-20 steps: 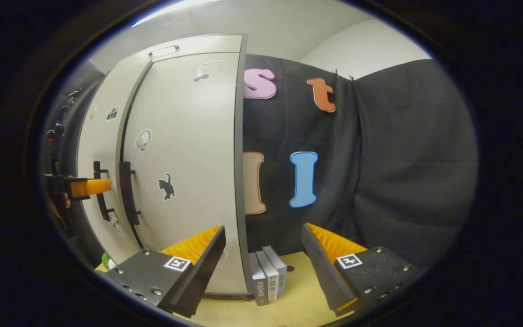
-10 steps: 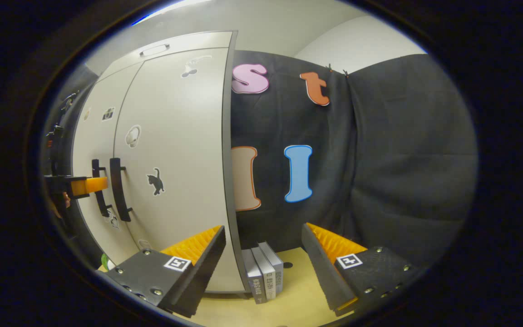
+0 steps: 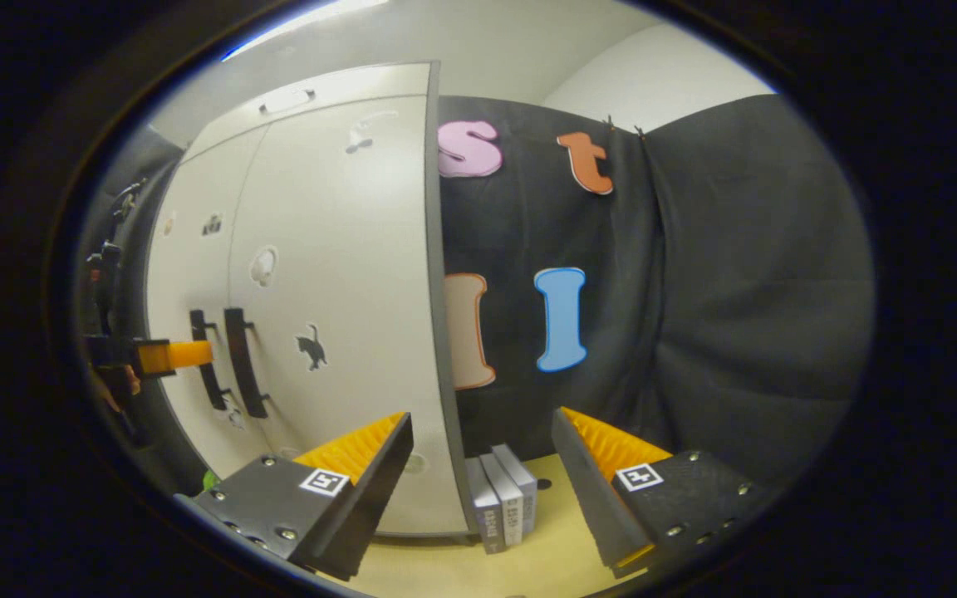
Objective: Grab one shoe with the right hand and put it into the shoe cabinet, grab the other shoe with the left hand and put it into the shoe cabinet; then close the right door with the right hand and the left door with the left hand.
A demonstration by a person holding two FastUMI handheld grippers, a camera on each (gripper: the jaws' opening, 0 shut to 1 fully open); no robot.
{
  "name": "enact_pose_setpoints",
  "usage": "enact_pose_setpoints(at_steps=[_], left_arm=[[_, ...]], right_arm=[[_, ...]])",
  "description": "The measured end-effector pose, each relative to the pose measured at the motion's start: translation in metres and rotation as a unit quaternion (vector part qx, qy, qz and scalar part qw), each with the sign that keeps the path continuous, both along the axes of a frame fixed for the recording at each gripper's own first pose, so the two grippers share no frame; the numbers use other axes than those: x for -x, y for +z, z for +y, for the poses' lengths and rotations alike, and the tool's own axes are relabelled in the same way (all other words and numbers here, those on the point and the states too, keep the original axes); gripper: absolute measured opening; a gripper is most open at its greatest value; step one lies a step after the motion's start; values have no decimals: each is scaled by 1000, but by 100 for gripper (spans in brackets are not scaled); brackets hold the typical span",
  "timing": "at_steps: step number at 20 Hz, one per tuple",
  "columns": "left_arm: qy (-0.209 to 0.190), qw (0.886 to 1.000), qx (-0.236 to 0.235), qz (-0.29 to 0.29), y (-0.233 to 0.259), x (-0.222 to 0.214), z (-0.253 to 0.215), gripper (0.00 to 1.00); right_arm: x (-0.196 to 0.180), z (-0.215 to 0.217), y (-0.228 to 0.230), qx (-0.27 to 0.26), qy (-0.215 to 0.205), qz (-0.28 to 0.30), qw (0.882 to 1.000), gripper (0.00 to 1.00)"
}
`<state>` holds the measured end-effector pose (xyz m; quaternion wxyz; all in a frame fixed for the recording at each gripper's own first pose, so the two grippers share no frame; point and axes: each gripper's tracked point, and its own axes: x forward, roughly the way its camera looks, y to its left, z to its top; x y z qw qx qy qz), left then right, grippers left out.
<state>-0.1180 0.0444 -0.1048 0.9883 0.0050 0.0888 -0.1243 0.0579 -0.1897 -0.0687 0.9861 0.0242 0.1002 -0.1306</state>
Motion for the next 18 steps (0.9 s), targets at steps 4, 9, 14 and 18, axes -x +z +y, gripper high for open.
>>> enact_pose_setpoints(at_steps=[4, 9, 14, 18], left_arm=[[0, 998, -30, -47, 48, 43, 10, 99], [31, 998, -22, -59, 95, 95, 37, 98], [32, 995, -16, -89, 121, 132, 50, 99], [17, 995, -8, -101, 132, 150, 54, 98]], right_arm=[[1, 43, 64, 25, 40, -44, 998, 100], [13, 101, 122, 13, 86, -78, 993, 100], [35, 123, 143, 10, 96, -91, 991, 100], [55, 125, 146, 10, 82, -86, 993, 100]])
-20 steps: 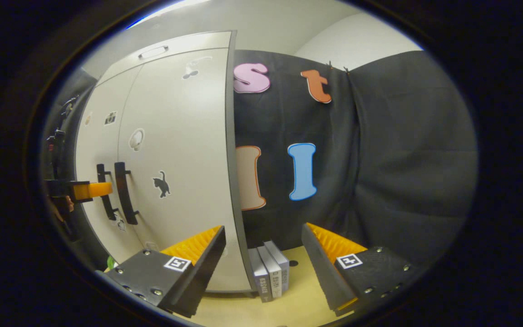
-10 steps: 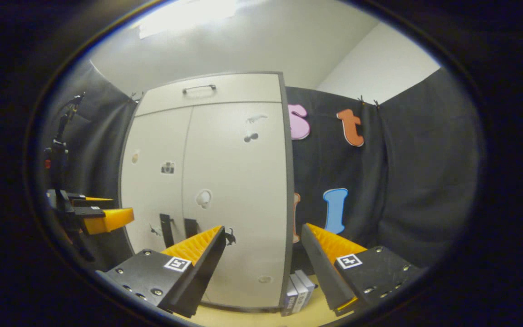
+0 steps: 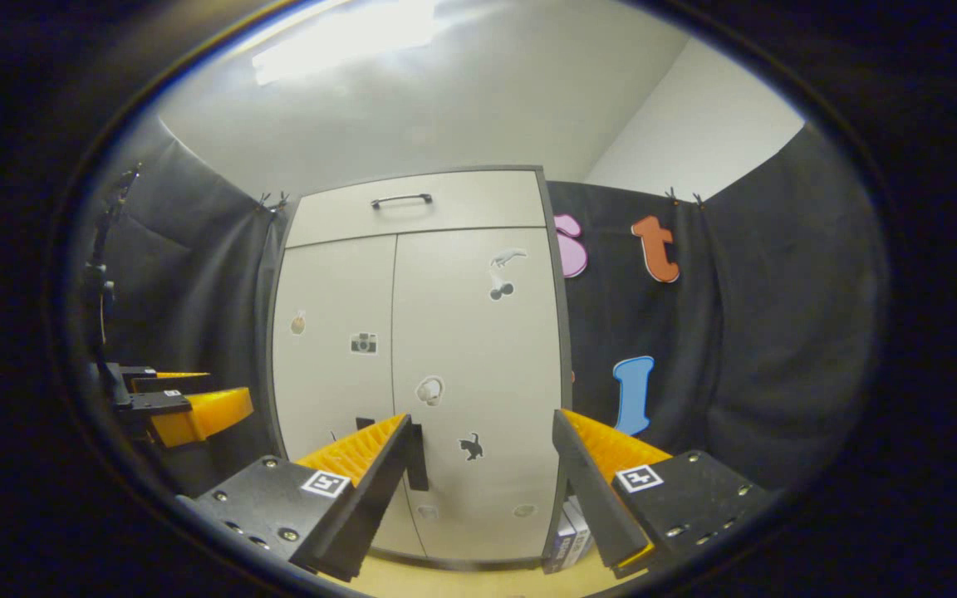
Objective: Grab one shoe with the right hand and put it into the shoe cabinet, grab the other shoe with the left hand and put it into the shoe cabinet; then close the right door with the right hand and the left door with the left hand.
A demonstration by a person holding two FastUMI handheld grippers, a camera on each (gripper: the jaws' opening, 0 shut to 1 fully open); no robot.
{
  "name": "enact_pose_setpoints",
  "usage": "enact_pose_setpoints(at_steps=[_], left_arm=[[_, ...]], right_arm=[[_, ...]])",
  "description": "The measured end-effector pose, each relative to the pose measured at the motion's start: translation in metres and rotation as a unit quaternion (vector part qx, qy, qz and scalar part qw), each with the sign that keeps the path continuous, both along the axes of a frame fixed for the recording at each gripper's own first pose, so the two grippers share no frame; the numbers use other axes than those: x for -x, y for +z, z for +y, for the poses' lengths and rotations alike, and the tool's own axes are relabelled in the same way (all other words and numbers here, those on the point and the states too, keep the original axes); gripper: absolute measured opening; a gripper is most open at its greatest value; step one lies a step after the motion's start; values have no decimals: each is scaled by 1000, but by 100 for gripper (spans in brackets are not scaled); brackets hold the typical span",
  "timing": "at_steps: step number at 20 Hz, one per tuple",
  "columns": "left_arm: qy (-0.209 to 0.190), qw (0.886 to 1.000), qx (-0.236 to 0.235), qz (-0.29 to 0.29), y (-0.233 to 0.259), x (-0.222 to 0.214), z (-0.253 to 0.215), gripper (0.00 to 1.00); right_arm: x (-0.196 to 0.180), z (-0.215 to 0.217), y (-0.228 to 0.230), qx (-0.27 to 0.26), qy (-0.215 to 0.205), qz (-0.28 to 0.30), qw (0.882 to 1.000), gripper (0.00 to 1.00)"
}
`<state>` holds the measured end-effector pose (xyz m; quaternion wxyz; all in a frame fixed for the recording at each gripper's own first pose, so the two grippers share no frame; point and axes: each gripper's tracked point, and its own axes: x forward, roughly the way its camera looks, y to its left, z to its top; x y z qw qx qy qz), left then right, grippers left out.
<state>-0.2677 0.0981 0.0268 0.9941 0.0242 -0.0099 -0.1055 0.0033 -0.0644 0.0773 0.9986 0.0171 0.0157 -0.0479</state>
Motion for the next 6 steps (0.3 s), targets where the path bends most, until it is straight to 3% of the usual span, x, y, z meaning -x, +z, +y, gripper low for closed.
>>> enact_pose_setpoints(at_steps=[6], left_arm=[[-32, 999, -1, 0, 5, 13, -5, 99]], right_arm=[[26, -8, 8, 8, -36, -2, 999, 100]])
